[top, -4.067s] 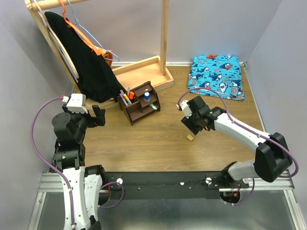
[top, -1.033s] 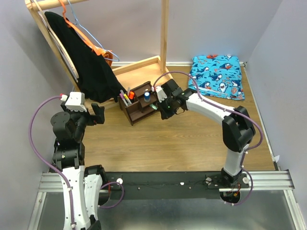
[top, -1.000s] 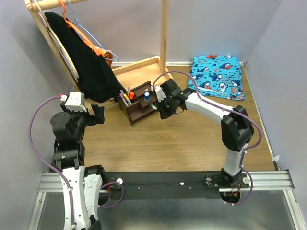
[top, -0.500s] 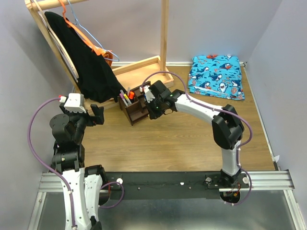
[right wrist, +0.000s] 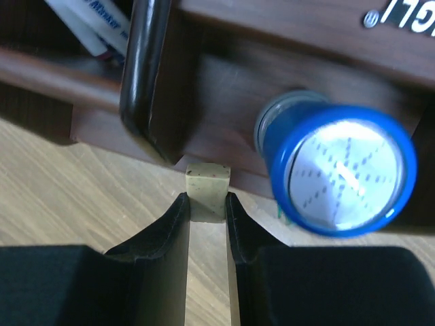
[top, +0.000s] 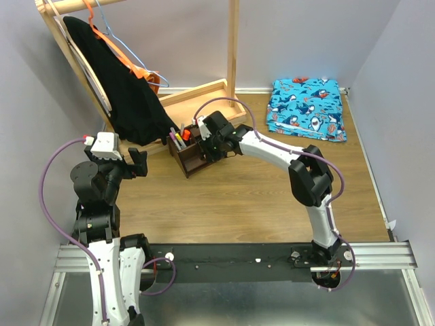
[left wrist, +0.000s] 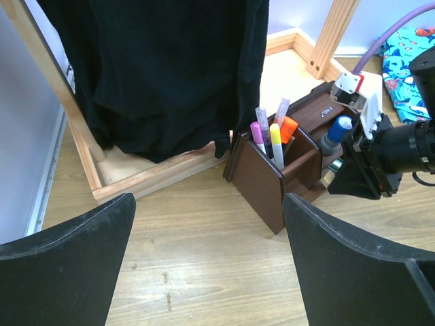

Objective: Sort the stationery into containers
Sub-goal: Place the stationery in the storage box.

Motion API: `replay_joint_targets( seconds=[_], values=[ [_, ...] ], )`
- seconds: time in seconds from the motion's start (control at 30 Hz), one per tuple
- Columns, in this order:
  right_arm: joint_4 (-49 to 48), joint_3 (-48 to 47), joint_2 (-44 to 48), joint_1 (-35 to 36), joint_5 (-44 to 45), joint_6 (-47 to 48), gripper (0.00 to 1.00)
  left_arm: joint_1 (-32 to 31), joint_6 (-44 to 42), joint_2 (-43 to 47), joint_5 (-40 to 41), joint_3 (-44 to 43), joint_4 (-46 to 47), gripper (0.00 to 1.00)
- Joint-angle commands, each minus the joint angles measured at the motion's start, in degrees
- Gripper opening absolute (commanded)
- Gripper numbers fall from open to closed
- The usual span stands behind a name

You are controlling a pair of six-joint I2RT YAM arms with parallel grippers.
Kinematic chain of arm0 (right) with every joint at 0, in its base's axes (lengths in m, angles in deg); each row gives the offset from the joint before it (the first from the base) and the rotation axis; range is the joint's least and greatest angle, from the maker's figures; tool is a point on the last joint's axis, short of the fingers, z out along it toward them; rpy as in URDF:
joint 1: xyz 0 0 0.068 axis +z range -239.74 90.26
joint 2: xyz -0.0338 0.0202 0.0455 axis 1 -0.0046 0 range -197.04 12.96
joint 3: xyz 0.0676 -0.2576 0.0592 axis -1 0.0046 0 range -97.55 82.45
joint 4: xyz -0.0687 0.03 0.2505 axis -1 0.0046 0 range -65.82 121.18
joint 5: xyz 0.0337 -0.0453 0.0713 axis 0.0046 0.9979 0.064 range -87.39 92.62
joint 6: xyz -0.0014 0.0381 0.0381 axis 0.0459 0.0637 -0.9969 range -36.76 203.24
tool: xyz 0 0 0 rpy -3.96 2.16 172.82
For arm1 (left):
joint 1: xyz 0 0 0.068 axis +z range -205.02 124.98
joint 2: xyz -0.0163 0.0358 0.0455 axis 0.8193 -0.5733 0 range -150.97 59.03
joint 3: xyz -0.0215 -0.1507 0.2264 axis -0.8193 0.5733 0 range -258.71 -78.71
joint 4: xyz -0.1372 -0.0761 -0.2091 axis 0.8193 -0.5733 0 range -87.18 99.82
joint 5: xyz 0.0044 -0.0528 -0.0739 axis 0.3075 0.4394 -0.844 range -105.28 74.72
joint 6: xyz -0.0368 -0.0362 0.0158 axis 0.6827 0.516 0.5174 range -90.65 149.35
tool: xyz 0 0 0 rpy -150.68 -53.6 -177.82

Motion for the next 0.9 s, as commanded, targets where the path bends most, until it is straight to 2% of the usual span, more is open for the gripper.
replay_joint_targets(
  seconds=[0.0, 0.33, 0.37, 0.43, 0.57, 0.63, 0.77, 0.87],
  values=[
    [-1.78, -2.95, -2.84, 0.69, 2.80, 0.03, 0.01, 0.47, -0.58, 0.34, 1.14, -0.02, -0.61, 0.98],
    [-2.93, -4.79, -4.69, 1.22, 4.73, 0.03, 0.02, 0.47, -0.66, -0.01, 0.88, 0.42, 0.00, 0.99],
    [-3.10, -4.88, -4.78, 1.31, 6.73, 0.03, 0.07, 0.47, -0.58, -0.10, 0.88, 0.42, 0.18, 0.99],
    [-3.19, -4.97, -4.87, 1.48, 7.10, 0.12, 0.12, 0.47, -0.49, -0.19, 0.79, 0.50, 0.18, 0.99],
    [-3.19, -4.71, -4.78, 1.57, 7.72, 0.03, 0.40, 0.38, -0.49, -0.10, 0.70, 0.68, 0.00, 0.99],
    [-3.10, -4.36, -4.52, 1.92, 7.81, 0.12, 0.44, 0.38, -0.49, 0.07, 0.70, 0.68, 0.09, 0.99],
    [-3.19, -3.48, -3.73, 2.19, 8.42, 0.03, 0.58, 0.38, -0.40, 0.16, 0.62, 0.86, 0.27, 0.99],
    [-3.28, -2.86, -3.02, 2.45, 8.77, 0.03, 0.59, 0.38, -0.05, 0.34, 0.53, 1.03, 0.27, 0.99]
  ],
)
